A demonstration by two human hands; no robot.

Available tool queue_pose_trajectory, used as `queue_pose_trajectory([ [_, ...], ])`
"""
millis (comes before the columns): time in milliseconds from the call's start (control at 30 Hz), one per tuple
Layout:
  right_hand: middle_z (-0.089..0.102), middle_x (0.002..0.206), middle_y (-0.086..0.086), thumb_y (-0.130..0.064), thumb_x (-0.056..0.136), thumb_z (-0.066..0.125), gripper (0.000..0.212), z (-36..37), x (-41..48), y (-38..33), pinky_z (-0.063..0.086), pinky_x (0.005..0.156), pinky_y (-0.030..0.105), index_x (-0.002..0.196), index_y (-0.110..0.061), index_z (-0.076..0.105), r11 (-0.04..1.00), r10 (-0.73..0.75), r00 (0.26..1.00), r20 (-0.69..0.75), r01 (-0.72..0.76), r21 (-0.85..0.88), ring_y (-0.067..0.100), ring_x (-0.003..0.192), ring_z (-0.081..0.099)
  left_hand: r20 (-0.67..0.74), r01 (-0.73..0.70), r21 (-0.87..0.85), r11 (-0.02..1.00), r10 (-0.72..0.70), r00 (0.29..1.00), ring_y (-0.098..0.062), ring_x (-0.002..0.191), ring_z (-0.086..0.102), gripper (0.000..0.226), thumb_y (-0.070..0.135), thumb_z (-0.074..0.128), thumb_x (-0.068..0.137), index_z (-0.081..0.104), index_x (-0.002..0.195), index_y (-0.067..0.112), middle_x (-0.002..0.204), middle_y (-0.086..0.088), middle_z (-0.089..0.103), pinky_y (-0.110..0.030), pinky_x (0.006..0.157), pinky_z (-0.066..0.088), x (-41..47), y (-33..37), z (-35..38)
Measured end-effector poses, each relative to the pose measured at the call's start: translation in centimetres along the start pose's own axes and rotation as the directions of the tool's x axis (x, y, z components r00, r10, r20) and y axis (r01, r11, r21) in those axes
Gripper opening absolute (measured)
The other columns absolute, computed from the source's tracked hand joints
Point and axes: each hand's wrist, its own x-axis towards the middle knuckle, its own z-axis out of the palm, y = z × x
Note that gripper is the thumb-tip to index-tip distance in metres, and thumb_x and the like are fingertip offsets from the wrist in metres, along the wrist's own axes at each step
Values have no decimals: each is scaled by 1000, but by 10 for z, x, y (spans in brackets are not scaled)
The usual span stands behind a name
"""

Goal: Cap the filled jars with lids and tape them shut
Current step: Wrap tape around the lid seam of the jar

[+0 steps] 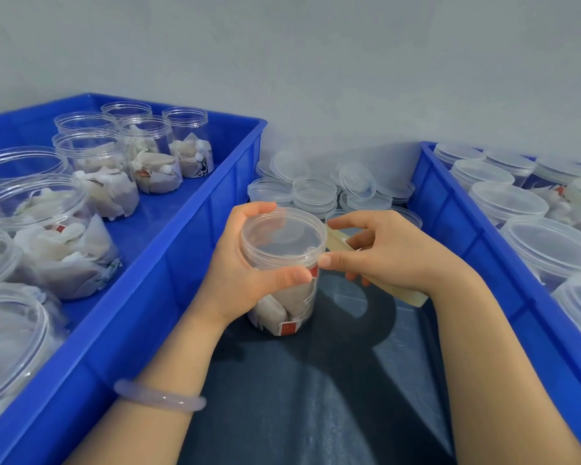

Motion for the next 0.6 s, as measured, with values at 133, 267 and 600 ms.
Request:
queue_pose_trajectory([
  [133, 65, 90, 4, -53, 66, 74, 69, 3, 3, 3, 44, 48, 12, 127, -25, 56, 999, 13, 999, -52, -11, 52, 1, 51, 62, -120, 75, 146, 986, -58, 991, 10, 107, 51, 88, 58, 89, 35, 48, 110, 39, 116, 18, 55, -6, 81, 43, 3, 5, 3],
  [267, 66, 91, 4, -48, 64, 79, 71, 4, 2, 6, 48, 52, 16, 126, -24, 56, 997, 19, 1000, -20, -17, 80, 4, 54, 63, -23, 74, 344, 936, -71, 997, 14, 106, 48, 79, 50, 85, 46, 50, 115, 36, 116, 21, 53, 2, 74, 36, 5, 16, -3],
  [600, 67, 90, 13, -48, 68, 71, 39, 13, -4, 5, 52, 58, 27, 95, -29, 49, 998, -3, 1000, -31, 5, 57, 6, 58, 61, 332, -142, 877, 458, -365, 870, -26, 137, 30, 76, 58, 73, 69, 40, 136, 47, 149, 3, 31, -43, 105, 34, 47, 69, 20],
])
